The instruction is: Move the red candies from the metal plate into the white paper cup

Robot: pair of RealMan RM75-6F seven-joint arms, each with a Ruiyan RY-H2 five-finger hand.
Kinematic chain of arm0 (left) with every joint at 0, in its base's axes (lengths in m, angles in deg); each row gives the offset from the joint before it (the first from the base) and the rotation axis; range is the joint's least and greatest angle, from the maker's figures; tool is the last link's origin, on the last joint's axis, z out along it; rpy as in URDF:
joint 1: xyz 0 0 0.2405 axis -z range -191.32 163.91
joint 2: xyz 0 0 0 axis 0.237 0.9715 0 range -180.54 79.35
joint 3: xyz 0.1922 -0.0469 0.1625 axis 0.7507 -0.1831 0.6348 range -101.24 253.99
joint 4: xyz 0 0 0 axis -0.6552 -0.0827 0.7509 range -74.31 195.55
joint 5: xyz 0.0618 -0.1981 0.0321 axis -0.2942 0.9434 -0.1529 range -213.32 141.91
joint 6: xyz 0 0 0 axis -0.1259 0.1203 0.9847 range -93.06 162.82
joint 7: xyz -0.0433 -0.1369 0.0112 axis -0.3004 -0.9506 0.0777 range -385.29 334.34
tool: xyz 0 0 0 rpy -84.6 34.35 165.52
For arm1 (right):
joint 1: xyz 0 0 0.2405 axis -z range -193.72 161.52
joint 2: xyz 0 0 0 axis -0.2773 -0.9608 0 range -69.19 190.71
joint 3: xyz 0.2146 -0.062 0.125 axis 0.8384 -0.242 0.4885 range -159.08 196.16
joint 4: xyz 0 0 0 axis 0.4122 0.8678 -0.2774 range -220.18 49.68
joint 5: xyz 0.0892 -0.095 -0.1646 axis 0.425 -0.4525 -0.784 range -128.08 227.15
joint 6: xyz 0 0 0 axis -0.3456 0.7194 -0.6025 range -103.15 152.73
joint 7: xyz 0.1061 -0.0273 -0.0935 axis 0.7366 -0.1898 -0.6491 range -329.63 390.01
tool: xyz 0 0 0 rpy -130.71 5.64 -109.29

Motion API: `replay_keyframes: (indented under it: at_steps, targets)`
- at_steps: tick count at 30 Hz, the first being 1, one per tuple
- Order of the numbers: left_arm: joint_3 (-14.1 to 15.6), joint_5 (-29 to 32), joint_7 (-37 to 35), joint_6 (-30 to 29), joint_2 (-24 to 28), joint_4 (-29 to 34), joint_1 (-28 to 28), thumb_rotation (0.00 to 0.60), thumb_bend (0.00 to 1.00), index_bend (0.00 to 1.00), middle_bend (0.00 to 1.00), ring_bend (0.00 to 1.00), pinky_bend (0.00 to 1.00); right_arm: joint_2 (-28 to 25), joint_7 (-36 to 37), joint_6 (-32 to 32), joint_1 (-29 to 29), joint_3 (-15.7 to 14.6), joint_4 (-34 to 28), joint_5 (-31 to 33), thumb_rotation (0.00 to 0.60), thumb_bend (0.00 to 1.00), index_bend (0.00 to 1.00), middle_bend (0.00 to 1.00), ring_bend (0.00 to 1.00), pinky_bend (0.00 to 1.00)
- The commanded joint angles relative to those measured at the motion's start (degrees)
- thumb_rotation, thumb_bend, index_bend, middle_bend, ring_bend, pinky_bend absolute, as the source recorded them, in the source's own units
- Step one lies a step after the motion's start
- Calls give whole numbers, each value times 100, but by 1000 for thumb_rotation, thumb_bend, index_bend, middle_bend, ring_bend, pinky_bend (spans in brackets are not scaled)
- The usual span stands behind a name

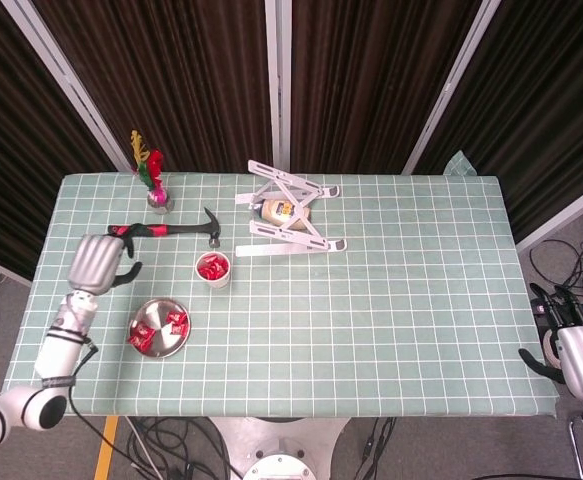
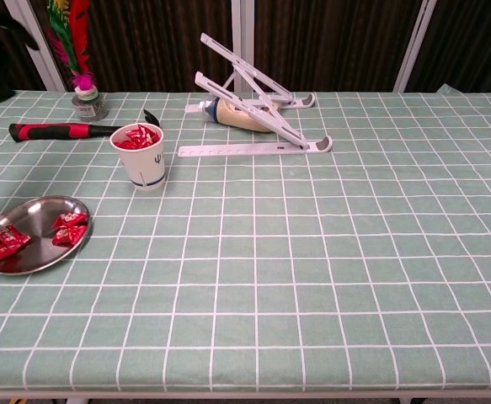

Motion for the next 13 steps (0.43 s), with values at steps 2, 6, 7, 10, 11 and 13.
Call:
replay_keyframes:
  at_steps: [2, 6, 7, 10, 11, 13]
  targets:
    - [453, -405, 50, -1153, 316, 83, -964, 600, 290, 307, 349, 259, 351, 72, 167, 19, -16, 3, 134, -56, 600, 102, 64, 199, 8, 199]
    - [679, -528, 97, -1583, 469, 310, -1428, 600, 291, 307, 347, 256, 335, 131, 335, 46, -21, -18, 240, -126, 600, 103, 49, 167, 0, 169]
    - [744, -577, 133, -1692, 511, 395, -1547, 600, 291, 307, 347, 256, 331, 159, 338, 71, -10, -18, 271, -129, 600, 103, 49, 164, 0, 165]
    - [873, -673, 303, -1915, 579, 584, -1789, 600, 291, 307, 347, 256, 331, 224, 328, 109, 31, -37, 317, -114, 600, 103, 49, 164, 0, 156]
    - [923, -687, 415, -1984, 609, 687, -1886, 600, 291, 307, 347, 256, 331, 250, 319, 117, 56, -50, 333, -94, 600, 103, 49, 164, 0, 155]
    - [992, -682, 574, -2036, 671, 874, -2011, 600, 291, 307, 346, 256, 330, 284, 304, 121, 88, -64, 349, -55, 600, 103, 49, 164, 0, 155]
